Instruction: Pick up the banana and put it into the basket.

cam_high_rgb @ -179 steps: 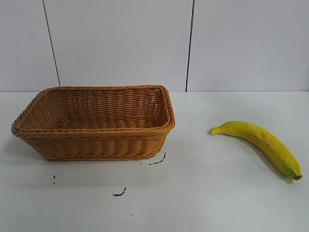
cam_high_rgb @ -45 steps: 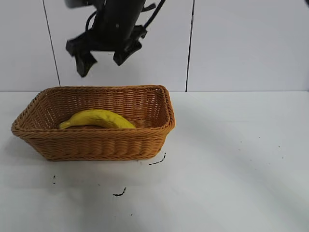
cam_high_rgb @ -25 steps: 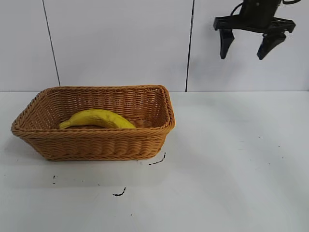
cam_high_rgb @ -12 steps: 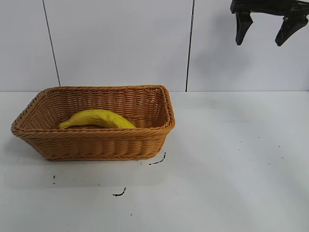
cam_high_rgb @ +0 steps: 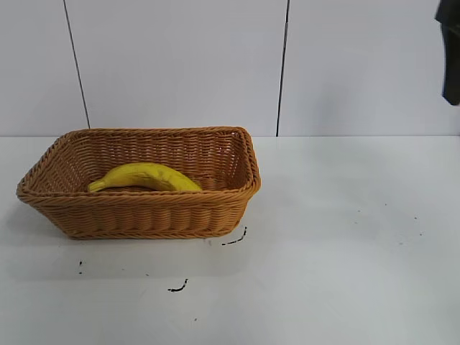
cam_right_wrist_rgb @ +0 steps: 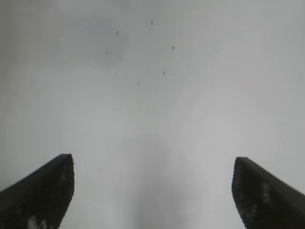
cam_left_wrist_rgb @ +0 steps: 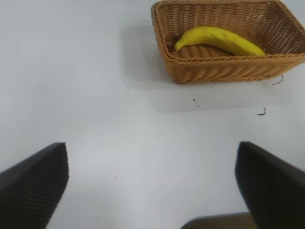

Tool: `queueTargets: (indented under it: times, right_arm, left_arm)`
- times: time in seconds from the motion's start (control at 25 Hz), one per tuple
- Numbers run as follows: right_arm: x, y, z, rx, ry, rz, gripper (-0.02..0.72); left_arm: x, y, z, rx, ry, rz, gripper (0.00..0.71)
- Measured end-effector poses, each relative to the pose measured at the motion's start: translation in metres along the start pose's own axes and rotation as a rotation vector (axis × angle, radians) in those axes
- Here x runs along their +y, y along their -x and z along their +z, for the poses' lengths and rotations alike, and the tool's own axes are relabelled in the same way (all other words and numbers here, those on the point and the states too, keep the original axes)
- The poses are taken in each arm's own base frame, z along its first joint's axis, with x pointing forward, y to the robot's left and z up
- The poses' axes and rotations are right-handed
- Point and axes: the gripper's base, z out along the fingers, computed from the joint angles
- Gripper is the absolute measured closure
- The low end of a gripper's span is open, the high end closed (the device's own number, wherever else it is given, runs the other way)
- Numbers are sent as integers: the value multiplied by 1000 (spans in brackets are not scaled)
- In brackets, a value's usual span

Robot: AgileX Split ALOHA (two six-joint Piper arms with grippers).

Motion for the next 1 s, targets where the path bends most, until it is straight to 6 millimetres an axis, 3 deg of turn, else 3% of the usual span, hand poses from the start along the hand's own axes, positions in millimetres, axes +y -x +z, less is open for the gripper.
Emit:
queueTargets:
  times: [0.24, 0.52, 1.0]
  right_arm:
    - [-3, -97, -2, 1, 0, 0, 73]
    - [-3, -188, 8, -269, 21, 9, 73]
    - [-3, -270, -31, -887, 81, 30, 73]
  left_arm:
    - [0, 0, 0, 0, 0, 0, 20]
    - [0, 0, 0, 0, 0, 0, 20]
    - [0, 0, 0, 0, 0, 0, 20]
